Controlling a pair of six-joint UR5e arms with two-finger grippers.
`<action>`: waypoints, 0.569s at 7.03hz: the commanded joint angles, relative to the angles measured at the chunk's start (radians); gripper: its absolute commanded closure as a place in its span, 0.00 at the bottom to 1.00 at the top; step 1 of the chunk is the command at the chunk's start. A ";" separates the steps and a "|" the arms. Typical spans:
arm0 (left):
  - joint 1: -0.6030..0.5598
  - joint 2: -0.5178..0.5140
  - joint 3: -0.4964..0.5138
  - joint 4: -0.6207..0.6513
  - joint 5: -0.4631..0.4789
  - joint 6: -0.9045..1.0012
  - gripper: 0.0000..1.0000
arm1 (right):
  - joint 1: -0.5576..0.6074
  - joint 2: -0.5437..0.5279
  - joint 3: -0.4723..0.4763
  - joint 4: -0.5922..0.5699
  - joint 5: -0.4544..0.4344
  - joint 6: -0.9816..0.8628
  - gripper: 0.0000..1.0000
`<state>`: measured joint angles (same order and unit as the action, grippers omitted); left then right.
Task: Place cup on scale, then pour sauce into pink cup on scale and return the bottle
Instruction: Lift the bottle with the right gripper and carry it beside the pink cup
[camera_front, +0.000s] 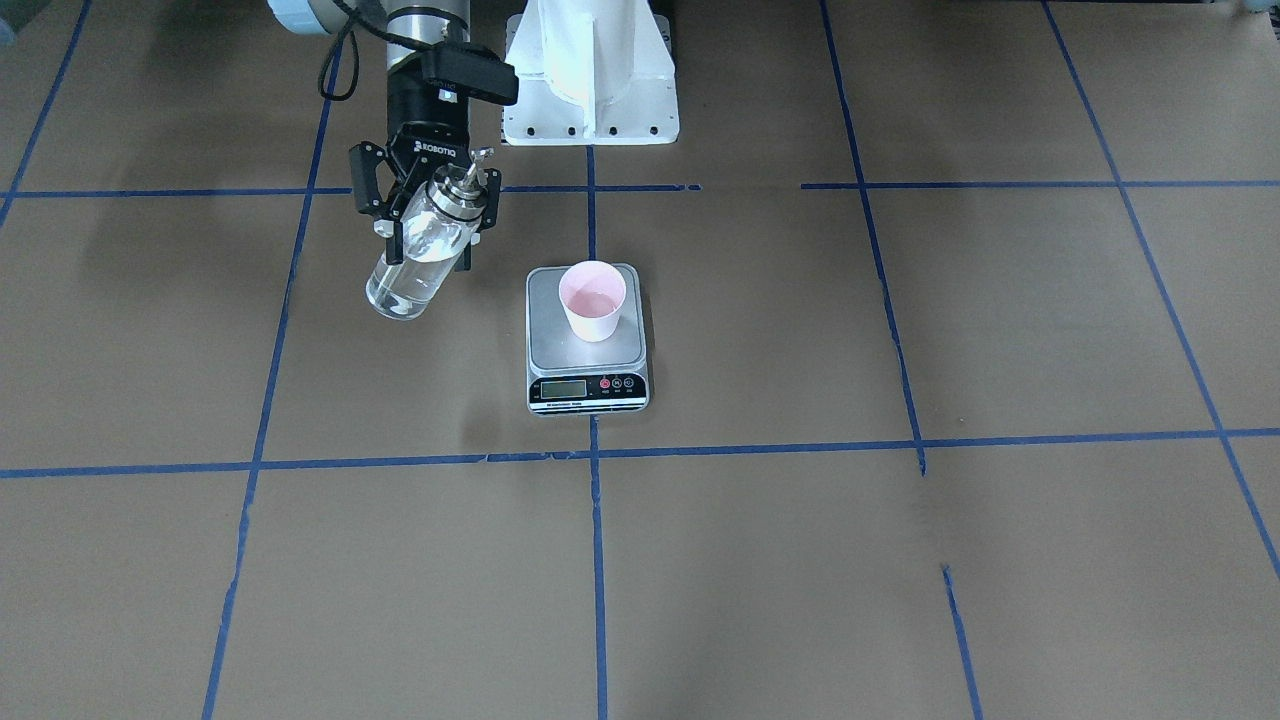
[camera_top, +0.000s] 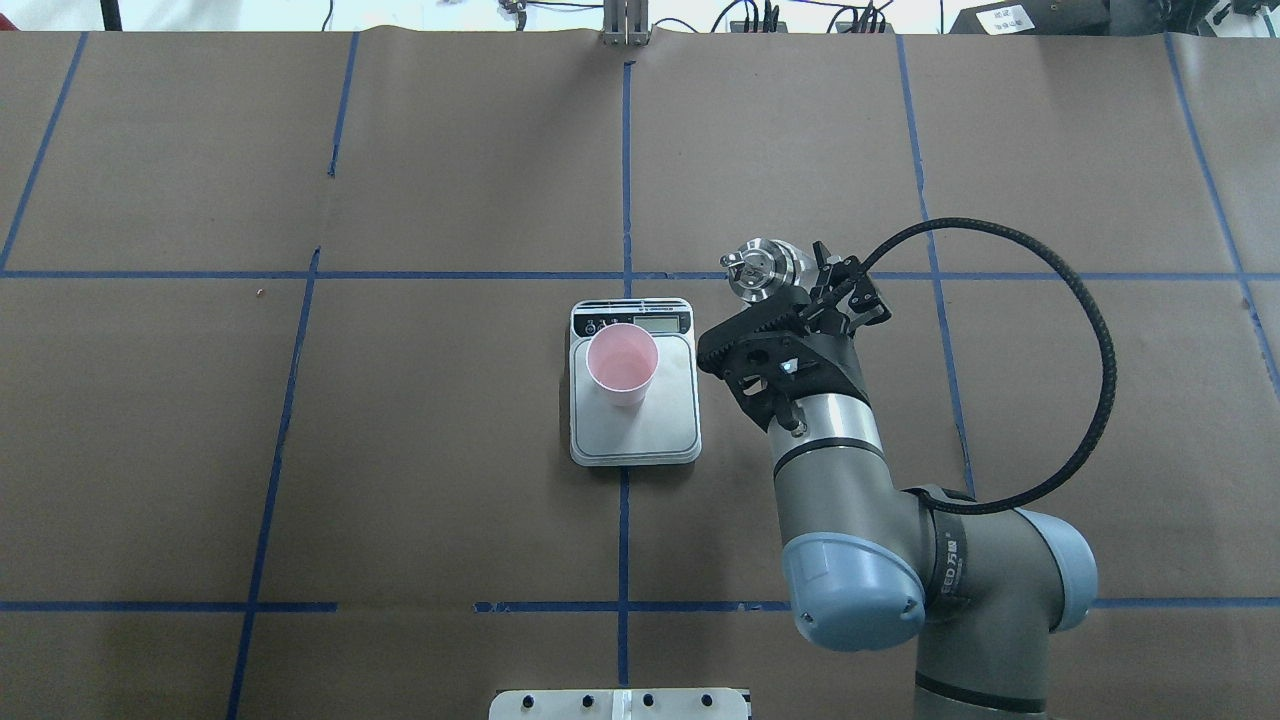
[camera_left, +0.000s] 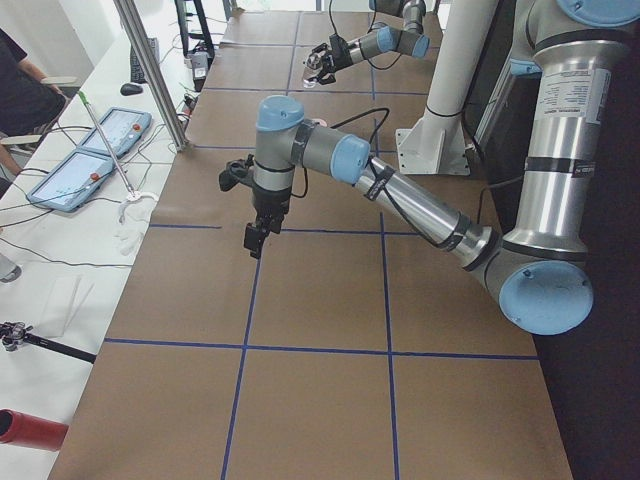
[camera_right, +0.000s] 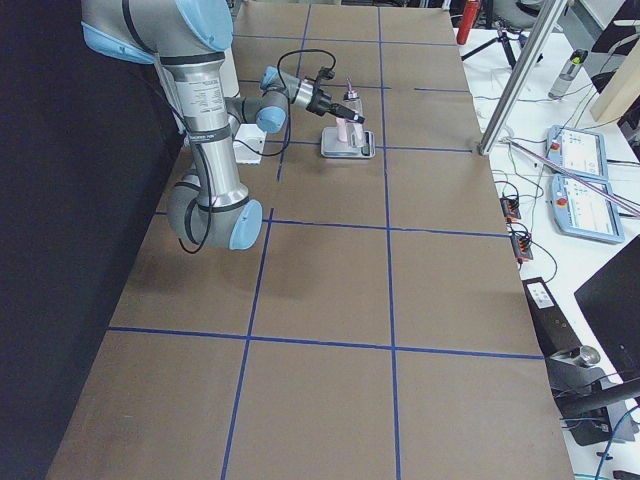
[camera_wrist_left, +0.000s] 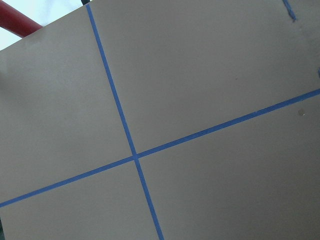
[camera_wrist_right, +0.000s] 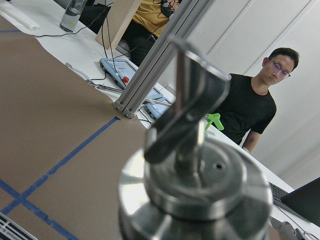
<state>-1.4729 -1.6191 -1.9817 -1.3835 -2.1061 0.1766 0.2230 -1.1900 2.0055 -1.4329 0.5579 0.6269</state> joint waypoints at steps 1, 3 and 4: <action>-0.110 0.013 0.207 -0.159 -0.023 0.232 0.00 | -0.011 0.003 -0.031 0.000 -0.056 -0.076 1.00; -0.110 -0.004 0.244 -0.183 -0.080 0.215 0.00 | -0.011 0.004 -0.089 -0.001 -0.107 -0.119 1.00; -0.110 0.004 0.251 -0.216 -0.080 0.155 0.00 | -0.014 0.006 -0.115 -0.001 -0.128 -0.137 1.00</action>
<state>-1.5810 -1.6161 -1.7437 -1.5683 -2.1788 0.3811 0.2107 -1.1866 1.9268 -1.4341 0.4608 0.5166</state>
